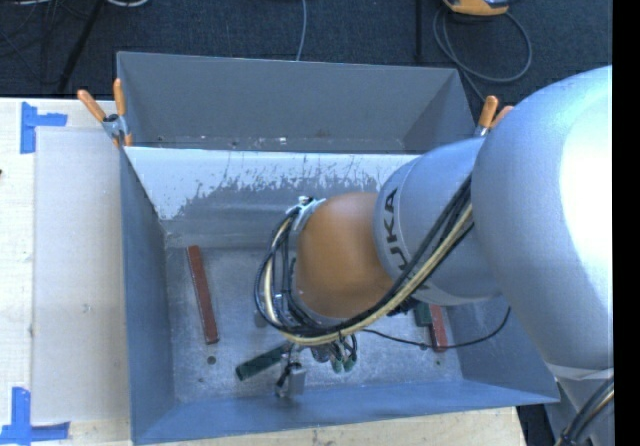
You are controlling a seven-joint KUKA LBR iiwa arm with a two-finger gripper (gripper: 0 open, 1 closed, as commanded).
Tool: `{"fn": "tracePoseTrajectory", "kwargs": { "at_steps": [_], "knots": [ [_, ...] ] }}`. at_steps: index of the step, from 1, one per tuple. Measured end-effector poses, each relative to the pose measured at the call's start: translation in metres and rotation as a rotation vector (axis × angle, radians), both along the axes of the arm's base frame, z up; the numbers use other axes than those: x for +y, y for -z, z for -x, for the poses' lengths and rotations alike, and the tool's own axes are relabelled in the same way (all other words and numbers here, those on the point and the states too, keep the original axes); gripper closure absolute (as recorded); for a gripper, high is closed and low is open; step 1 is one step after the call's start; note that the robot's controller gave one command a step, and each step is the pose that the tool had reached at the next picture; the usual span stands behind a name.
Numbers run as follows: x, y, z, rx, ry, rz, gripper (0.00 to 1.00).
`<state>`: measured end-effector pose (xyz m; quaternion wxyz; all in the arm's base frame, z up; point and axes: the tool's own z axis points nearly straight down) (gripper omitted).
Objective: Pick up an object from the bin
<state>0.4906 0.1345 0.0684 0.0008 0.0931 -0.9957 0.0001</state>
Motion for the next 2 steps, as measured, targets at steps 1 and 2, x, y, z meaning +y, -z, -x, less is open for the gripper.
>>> {"fn": "tracePoseTrajectory", "kwargs": {
  "at_steps": [1, 2],
  "knots": [
    [0.000, -0.001, -0.001, 0.000, 0.004, 0.000, 1.00],
    [-0.011, -0.143, -0.039, -0.010, 0.127, -0.003, 1.00]
  ]
}}
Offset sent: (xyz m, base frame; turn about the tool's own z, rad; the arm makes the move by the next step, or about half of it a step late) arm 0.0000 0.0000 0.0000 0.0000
